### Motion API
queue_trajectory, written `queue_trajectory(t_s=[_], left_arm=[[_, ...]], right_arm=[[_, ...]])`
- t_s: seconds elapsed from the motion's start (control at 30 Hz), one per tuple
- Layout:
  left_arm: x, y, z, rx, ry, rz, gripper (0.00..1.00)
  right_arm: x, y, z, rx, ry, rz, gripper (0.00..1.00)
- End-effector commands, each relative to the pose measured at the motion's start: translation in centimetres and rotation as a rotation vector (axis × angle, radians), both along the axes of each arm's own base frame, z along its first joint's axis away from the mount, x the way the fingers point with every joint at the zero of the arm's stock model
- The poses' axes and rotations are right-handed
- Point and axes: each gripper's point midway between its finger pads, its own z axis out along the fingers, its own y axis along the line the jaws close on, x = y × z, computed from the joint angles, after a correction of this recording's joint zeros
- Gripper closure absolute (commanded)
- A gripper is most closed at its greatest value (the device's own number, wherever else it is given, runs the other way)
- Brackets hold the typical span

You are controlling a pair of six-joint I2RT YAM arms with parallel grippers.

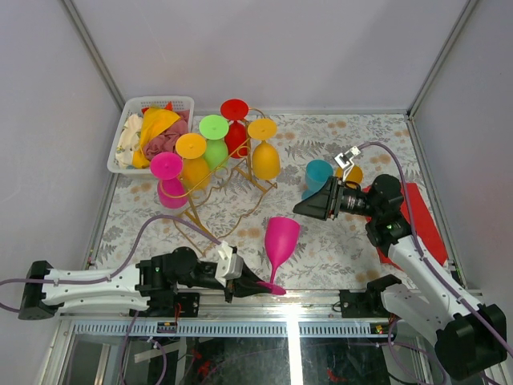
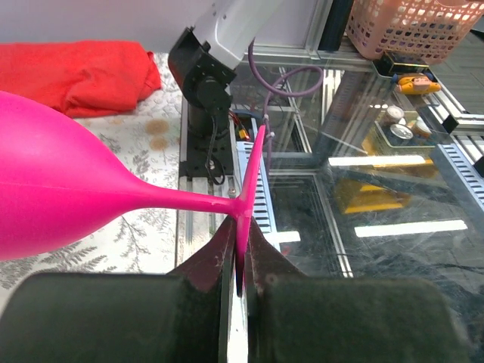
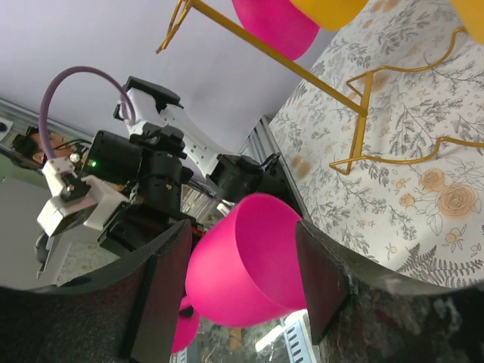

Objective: Take the wine glass off the wine glass rack
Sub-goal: Place the wine glass at the center of the board.

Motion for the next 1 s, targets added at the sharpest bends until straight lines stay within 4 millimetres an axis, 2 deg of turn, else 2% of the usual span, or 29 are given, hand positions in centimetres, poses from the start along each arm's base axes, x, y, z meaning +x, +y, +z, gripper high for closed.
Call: queue_trajectory(t_s=[0.0, 0.33, 0.5, 0.83, 0.97], left_arm=[[0.7, 0.3, 3.5, -0.168, -0.092, 0.036, 1.0], [0.9, 0.3, 3.4, -0.162, -0.107, 0.046, 1.0], [1.1, 0.7, 3.0, -0.132, -0.093, 0.06, 1.0], [1.9, 1.7, 2.6, -0.114, -0.081, 0.115, 1.0], [2.3, 1.9, 2.4, -0.102, -0.073, 0.143, 1.0]], right_arm=[[-1.8, 0.0, 1.9, 0.017, -0.068, 0.09, 0.37], [-7.0, 2.8, 2.5, 0.004, -0.134, 0.376, 0.38], [-7.1, 3.0, 2.7, 0.016, -0.147, 0.385, 0.47], [-6.4, 3.3, 3.0, 0.031, -0.161, 0.353, 0.8], [-6.1, 3.4, 3.1, 0.032, -0.168, 0.337, 0.88]])
